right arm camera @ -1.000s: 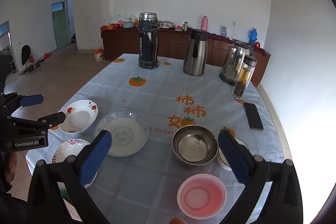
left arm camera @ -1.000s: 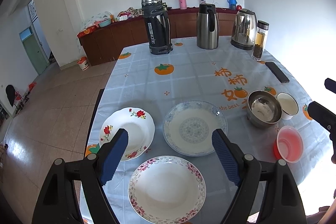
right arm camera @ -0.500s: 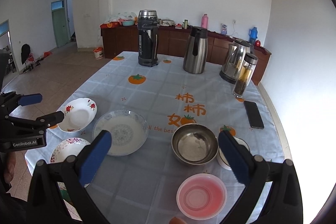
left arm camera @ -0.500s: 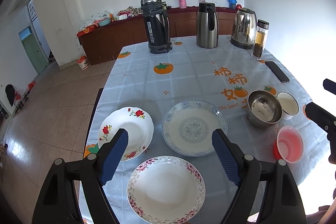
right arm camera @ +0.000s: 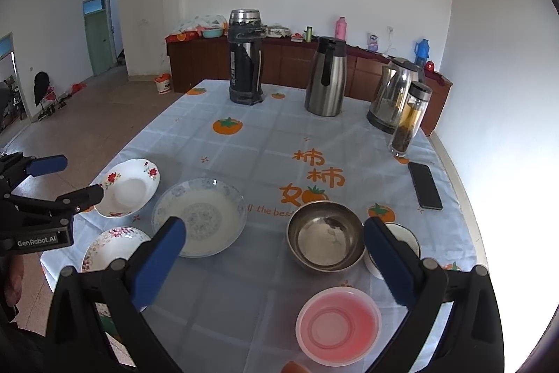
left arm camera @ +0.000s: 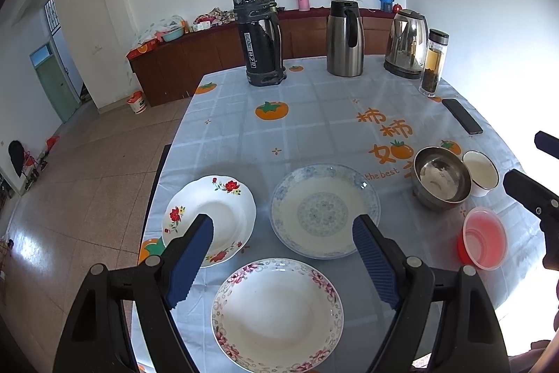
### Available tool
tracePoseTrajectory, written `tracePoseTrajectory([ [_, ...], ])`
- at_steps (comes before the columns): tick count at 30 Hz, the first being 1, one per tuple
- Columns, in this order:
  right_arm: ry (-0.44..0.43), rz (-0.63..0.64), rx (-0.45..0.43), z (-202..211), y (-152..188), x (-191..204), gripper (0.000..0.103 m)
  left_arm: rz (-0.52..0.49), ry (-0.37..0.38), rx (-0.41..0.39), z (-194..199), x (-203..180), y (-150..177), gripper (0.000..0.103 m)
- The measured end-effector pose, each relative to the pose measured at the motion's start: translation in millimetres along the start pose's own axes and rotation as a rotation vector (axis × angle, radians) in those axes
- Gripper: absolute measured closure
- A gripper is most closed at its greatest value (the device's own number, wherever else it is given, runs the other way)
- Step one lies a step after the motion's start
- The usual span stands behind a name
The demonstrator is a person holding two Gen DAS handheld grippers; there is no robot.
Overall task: Organize plates and bowls
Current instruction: 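Move both tools toward the pink-rimmed floral plate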
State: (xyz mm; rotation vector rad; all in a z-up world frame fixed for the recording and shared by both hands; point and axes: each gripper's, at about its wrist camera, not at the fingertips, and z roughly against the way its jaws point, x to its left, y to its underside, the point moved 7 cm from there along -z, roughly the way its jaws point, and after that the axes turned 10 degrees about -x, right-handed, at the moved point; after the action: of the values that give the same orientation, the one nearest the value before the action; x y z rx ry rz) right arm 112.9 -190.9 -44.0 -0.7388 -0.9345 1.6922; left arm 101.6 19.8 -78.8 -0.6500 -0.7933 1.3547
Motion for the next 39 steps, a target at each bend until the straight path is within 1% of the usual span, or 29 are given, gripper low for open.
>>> tracePoseTrajectory([
  [10, -0.004, 0.008, 0.011, -8.3, 1.5, 7.1, 0.000, 0.005, -0.006, 0.016, -3.6, 3.6, 3.4, 0.019],
  [18, -0.027, 0.024, 0.005, -9.3, 1.9, 13.8, 0.000, 0.014, -0.014, 0.022, -3.0, 7.9, 6.3, 0.019],
  [29, -0.073, 0.016, 0.024, -11.6, 5.2, 26.1, 0.000, 0.018, -0.020, 0.027, -2.1, 12.5, 9.7, 0.019],
  [34, -0.093, 0.014, 0.050, -16.1, 10.6, 32.9, 0.001, 0.025, -0.030, 0.041, -3.5, 19.2, 17.0, 0.019],
  [37, -0.122, 0.022, 0.081, -23.1, 18.3, 40.0, 0.008, 0.031, -0.027, 0.057, -6.7, 23.6, 24.4, 0.019],
  [39, -0.139, 0.030, 0.116, -31.3, 25.7, 45.5, 0.018, 0.034, -0.034, 0.077, -12.1, 29.5, 33.3, 0.019],
])
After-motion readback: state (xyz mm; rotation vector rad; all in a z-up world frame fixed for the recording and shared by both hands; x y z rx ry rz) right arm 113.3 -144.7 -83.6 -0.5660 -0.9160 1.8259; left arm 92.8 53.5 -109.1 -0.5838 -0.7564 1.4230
